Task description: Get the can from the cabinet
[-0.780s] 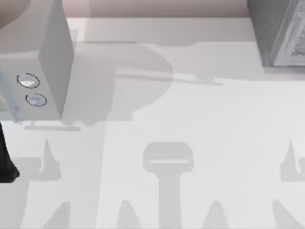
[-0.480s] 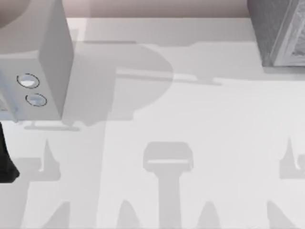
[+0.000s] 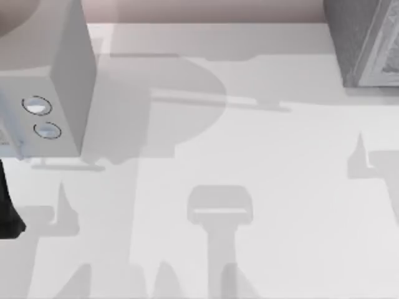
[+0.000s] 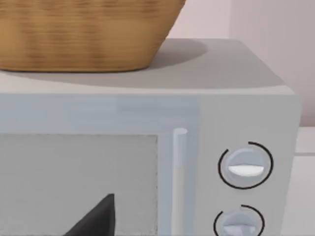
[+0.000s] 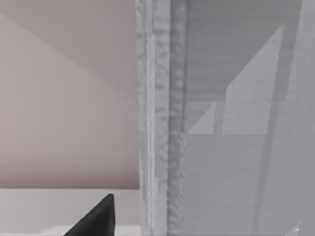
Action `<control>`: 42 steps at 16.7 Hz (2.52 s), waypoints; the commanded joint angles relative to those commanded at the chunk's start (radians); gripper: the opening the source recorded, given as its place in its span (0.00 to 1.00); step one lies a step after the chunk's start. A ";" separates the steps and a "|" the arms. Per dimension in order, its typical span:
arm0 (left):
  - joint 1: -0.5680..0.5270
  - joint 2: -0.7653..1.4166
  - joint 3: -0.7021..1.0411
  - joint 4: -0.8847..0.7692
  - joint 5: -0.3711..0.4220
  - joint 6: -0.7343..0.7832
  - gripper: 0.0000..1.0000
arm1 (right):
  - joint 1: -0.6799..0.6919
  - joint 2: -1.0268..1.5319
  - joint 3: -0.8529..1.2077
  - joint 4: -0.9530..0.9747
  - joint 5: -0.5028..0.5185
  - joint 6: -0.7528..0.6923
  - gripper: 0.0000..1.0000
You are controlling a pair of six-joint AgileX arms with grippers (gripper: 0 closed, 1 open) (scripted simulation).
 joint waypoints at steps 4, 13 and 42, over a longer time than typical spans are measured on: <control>0.000 0.000 0.000 0.000 0.000 0.000 1.00 | 0.039 0.293 0.403 -0.090 0.046 0.004 1.00; 0.000 0.000 0.000 0.000 0.000 0.000 1.00 | 0.103 0.762 1.042 -0.237 0.115 0.007 1.00; 0.000 0.000 0.000 0.000 0.000 0.000 1.00 | 0.253 1.156 1.286 -0.082 0.282 0.005 1.00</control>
